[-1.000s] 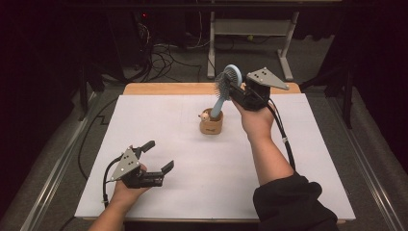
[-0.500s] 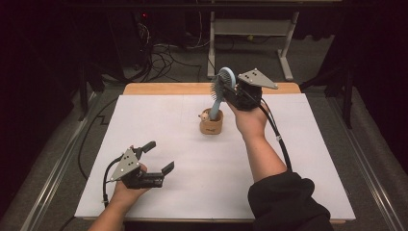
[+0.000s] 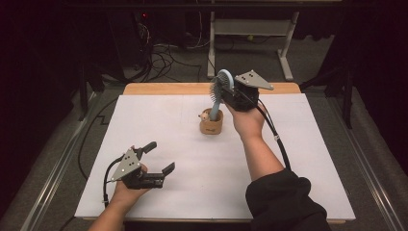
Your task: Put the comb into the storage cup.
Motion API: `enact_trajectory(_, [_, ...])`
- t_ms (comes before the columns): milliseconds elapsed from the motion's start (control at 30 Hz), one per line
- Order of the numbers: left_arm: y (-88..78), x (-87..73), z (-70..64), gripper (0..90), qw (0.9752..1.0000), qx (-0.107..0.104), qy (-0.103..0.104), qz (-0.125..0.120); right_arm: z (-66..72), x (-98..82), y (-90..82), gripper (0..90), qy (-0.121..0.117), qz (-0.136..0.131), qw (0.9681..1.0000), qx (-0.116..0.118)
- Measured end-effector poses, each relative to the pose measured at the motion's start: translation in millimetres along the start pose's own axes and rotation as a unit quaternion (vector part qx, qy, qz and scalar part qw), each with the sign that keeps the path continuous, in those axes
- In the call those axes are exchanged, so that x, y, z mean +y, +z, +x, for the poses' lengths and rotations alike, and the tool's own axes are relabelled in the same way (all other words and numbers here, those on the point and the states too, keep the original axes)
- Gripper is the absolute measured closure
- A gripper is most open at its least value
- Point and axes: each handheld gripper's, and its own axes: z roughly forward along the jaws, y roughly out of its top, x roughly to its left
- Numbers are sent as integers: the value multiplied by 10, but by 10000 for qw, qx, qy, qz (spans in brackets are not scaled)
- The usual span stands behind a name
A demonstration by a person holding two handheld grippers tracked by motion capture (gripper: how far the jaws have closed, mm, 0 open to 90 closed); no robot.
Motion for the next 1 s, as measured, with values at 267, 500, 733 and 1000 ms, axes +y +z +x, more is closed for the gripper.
enact_trajectory(267, [3, -5, -3, 74, 10000, -8, -31, -22, -9, -80, 58, 602, 38, 92, 9999, -30])
enact_trajectory(500, [2, -6, -1, 76, 10000, -8, -39, -39, 5, -118, 97, 600, 54, 123, 9999, -39])
enact_trajectory(733, [-2, -4, -5, 80, 10000, -9, 2, -30, -3, -162, 121, 597, 80, 150, 9998, -47])
enact_trajectory(1000, [-9, -1, -6, 86, 10000, -3, 6, -67, 0, -238, 153, 592, 93, 222, 9997, -63])
